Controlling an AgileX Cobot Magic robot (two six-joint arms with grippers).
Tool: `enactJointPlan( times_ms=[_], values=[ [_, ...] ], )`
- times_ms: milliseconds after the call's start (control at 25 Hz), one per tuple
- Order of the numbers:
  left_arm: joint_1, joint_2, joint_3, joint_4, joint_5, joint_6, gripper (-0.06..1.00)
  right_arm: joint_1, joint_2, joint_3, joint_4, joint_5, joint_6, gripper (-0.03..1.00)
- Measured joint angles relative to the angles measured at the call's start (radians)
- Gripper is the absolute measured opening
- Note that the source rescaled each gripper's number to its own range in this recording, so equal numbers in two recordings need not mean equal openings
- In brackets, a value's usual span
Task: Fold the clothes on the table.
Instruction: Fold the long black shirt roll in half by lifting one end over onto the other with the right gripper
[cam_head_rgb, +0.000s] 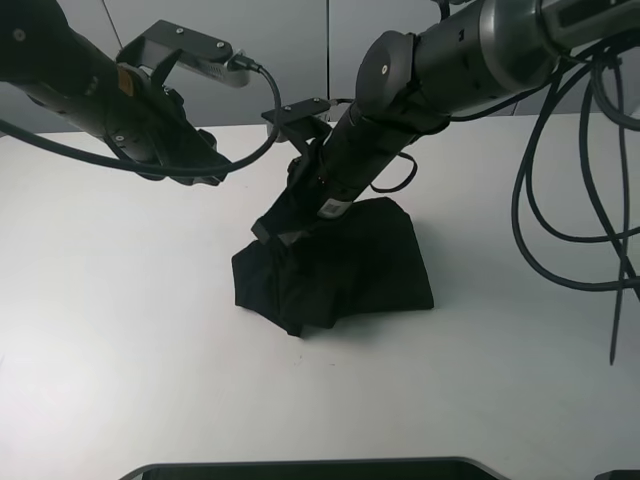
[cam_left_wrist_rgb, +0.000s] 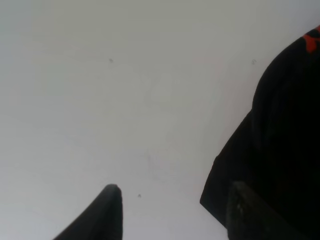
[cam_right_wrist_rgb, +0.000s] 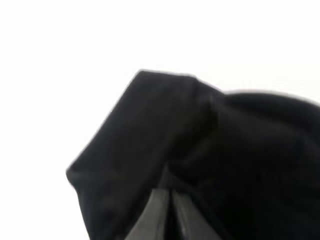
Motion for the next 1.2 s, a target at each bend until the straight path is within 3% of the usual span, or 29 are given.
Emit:
enactJointPlan(
  times_ms=[240, 680, 880, 1200],
  values=[
    [0.0, 0.0, 0.0, 0.041, 0.0, 0.0, 0.6, 0.0, 0.093, -0.054, 0.099, 0.024, -0.087, 0.0],
    [0.0, 0.0, 0.0, 0.074, 0.0, 0.0, 0.6, 0.0, 0.038, -0.06, 0.086, 0.072, -0.106, 0.0],
    [0.0, 0.0, 0.0, 0.076, 0.0, 0.0, 0.6, 0.0, 0.062, -0.06, 0.072, 0.005, -0.108, 0.0],
    [0.0, 0.0, 0.0, 0.079, 0.0, 0.0, 0.6, 0.0, 0.161, -0.06, 0.072, -0.023, -0.111, 0.0]
  ],
)
